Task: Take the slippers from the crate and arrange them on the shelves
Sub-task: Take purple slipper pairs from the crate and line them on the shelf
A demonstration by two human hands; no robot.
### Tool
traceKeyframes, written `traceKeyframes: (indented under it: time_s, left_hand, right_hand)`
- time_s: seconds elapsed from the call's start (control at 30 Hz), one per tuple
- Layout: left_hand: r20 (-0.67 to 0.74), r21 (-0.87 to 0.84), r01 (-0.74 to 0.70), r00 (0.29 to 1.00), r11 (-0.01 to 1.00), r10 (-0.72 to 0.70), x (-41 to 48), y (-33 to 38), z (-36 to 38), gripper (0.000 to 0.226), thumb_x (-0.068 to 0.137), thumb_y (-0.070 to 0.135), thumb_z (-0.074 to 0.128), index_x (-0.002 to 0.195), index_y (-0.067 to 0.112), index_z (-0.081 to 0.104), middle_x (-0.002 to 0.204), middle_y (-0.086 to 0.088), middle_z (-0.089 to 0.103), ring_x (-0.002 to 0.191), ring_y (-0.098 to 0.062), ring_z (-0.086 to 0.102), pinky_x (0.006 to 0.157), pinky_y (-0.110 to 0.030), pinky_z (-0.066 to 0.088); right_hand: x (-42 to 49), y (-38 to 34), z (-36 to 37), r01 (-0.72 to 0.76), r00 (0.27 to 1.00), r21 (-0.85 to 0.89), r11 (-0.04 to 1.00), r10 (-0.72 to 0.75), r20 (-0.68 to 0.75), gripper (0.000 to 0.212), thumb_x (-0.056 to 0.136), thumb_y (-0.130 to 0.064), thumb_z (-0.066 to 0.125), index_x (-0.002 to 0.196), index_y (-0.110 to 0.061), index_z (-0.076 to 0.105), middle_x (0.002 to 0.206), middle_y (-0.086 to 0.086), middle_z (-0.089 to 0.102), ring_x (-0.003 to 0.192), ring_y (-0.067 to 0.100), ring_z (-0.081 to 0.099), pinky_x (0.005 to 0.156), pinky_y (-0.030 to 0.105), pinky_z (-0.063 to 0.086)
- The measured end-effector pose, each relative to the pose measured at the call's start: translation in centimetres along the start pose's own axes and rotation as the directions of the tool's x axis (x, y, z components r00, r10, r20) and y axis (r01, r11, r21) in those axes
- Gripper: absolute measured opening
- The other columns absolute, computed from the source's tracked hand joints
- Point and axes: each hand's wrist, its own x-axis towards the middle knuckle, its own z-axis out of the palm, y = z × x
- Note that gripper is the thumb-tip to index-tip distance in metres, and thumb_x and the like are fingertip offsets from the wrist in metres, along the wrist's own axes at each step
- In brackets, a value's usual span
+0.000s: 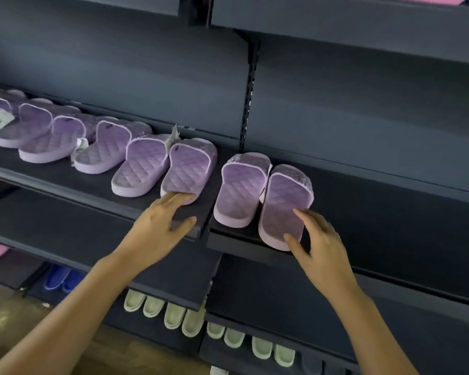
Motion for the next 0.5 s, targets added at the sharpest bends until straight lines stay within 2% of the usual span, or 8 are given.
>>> traceKeyframes:
  time_s: [0.1, 0.17, 0.23, 0.33, 0.4, 0.5]
  left_hand:
    - [-0.007, 0.052, 0.025, 1.0, 0.998, -0.025, -2.4, -1.0, -1.4, 0.044, 0.088, 0.033, 0.057, 0.13, 0.023, 0.05, 0.125, 0.009, 0.05, 0.108, -0.017, 0.053, 0.086, -0.031, 0.046]
    - [-0.01, 0.091, 0.04, 0.999, 0.995, -0.04, -4.0, -1.7, -2.7, 0.057, 0.081, 0.05, 0.044, 0.13, 0.023, 0.05, 0.127, 0.007, 0.051, 0.11, -0.018, 0.053, 0.091, -0.035, 0.045]
    - [-0.025, 0.125, 0.05, 0.999, 0.991, -0.048, -5.3, -2.7, -4.2, 0.066, 0.076, 0.057, 0.034, 0.13, 0.022, 0.051, 0.129, 0.005, 0.051, 0.112, -0.019, 0.052, 0.094, -0.036, 0.043]
    - [-0.036, 0.199, 0.062, 0.998, 0.978, -0.056, -7.5, -4.6, -7.2, 0.068, 0.077, 0.057, 0.031, 0.13, 0.02, 0.051, 0.131, 0.003, 0.051, 0.112, -0.022, 0.052, 0.094, -0.038, 0.043]
    - [-0.039, 0.227, 0.078, 0.997, 0.971, -0.071, -9.2, -6.2, -9.6, 0.066, 0.078, 0.056, 0.032, 0.13, 0.02, 0.051, 0.131, 0.002, 0.052, 0.114, -0.024, 0.052, 0.096, -0.041, 0.042]
    - [-0.058, 0.232, 0.129, 0.991, 0.964, -0.119, -12.5, -8.6, -13.0, 0.051, 0.086, 0.045, 0.05, 0.13, 0.02, 0.051, 0.132, 0.001, 0.051, 0.114, -0.025, 0.052, 0.095, -0.044, 0.044]
  right_hand:
    - [-1.1, -1.8, 0.4, 0.059, 0.998, 0.035, 0.998, -0.06, 0.017, 0.049, 0.082, -0.032, 0.055, 0.126, -0.01, 0.054, 0.126, 0.009, 0.057, 0.113, 0.028, 0.056, 0.091, 0.045, 0.047]
    - [-1.7, -3.4, 0.6, 0.073, 0.997, 0.052, 0.996, -0.074, 0.03, 0.049, 0.083, -0.034, 0.054, 0.126, -0.011, 0.054, 0.126, 0.006, 0.057, 0.114, 0.026, 0.055, 0.093, 0.041, 0.045]
    - [-2.1, -5.3, 0.8, 0.083, 0.995, 0.057, 0.995, -0.086, 0.044, 0.05, 0.085, -0.039, 0.051, 0.127, -0.011, 0.054, 0.125, 0.006, 0.057, 0.114, 0.025, 0.055, 0.093, 0.037, 0.043]
    - [-2.8, -8.8, 1.4, 0.114, 0.991, 0.052, 0.992, -0.117, 0.065, 0.056, 0.086, -0.045, 0.043, 0.13, -0.012, 0.051, 0.128, 0.006, 0.056, 0.118, 0.024, 0.052, 0.095, 0.038, 0.044]
    - [-3.4, -11.5, 2.1, 0.121, 0.989, 0.05, 0.991, -0.125, 0.079, 0.053, 0.087, -0.041, 0.048, 0.132, -0.013, 0.049, 0.131, 0.006, 0.054, 0.12, 0.023, 0.05, 0.097, 0.039, 0.043]
    - [-4.2, -15.9, 3.4, 0.154, 0.979, 0.043, 0.987, -0.158, 0.126, 0.052, 0.088, -0.039, 0.05, 0.134, -0.016, 0.047, 0.135, 0.004, 0.05, 0.124, 0.022, 0.047, 0.1, 0.038, 0.038]
